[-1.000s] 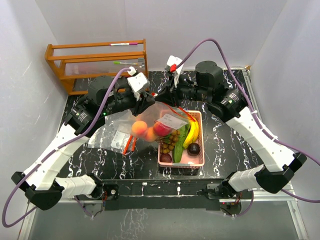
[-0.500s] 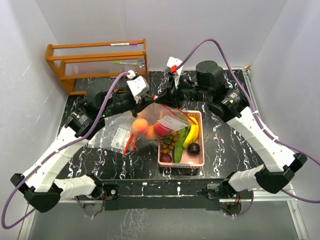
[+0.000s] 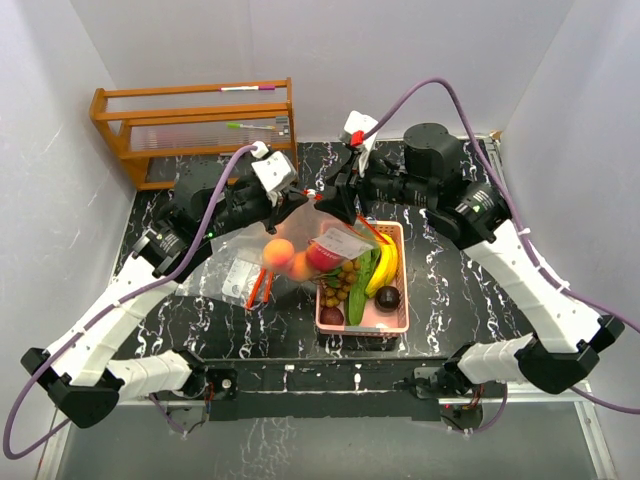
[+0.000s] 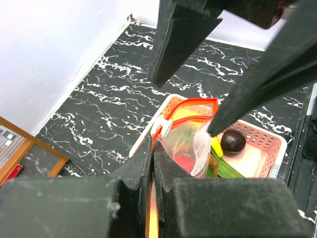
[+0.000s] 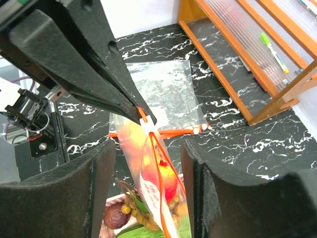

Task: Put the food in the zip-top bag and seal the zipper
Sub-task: Zip the zipper food storage bag.

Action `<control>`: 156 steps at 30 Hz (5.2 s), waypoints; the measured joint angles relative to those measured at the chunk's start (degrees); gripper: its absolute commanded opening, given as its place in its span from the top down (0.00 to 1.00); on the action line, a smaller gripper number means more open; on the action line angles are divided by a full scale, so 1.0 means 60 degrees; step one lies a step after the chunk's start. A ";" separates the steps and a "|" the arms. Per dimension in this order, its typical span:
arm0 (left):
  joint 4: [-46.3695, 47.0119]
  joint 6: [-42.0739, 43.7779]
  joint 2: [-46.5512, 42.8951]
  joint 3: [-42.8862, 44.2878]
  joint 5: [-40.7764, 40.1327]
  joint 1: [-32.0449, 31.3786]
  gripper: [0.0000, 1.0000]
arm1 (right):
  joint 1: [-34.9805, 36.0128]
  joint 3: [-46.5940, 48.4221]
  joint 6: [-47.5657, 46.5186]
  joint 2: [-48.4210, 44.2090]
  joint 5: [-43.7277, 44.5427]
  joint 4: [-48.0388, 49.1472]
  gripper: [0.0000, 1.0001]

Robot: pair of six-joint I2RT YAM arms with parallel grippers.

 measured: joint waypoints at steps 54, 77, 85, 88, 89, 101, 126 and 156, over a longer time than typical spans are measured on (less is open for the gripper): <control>-0.0120 -0.0033 -0.0026 0.0153 0.0142 0.0015 1.00 | 0.0015 0.0951 -0.0790 0.1195 -0.0994 -0.0572 0.86; -0.0539 0.0076 -0.0033 0.0393 0.0000 -0.0040 1.00 | 0.0018 0.0106 -0.1020 0.0667 -0.0561 -0.0408 0.80; -0.0441 0.0084 -0.0087 0.0419 -0.0127 -0.0036 1.00 | -0.0062 0.0106 -0.1126 0.0681 -0.0142 -0.0900 0.82; -0.0463 0.0113 -0.0095 0.0579 -0.0237 -0.0036 1.00 | -0.0073 0.0047 -0.1180 0.0707 -0.0011 -0.0969 0.82; -0.0466 0.0124 -0.0098 0.0663 -0.0266 -0.0036 1.00 | -0.0073 0.0011 -0.1188 0.0721 0.0022 -0.0987 0.80; -0.0397 0.0182 -0.0368 0.0969 -0.0342 -0.0036 1.00 | -0.0073 -0.0200 -0.1016 0.0616 0.0178 -0.0670 0.31; -0.0404 0.0266 -0.0528 0.0601 0.0262 -0.0036 1.00 | -0.0109 0.0641 -0.1610 0.0346 -0.1155 0.0091 0.45; -0.0466 0.0291 -0.0608 0.0299 0.0266 -0.0036 1.00 | -0.0109 0.0645 -0.1457 0.0703 -0.1865 0.0197 0.62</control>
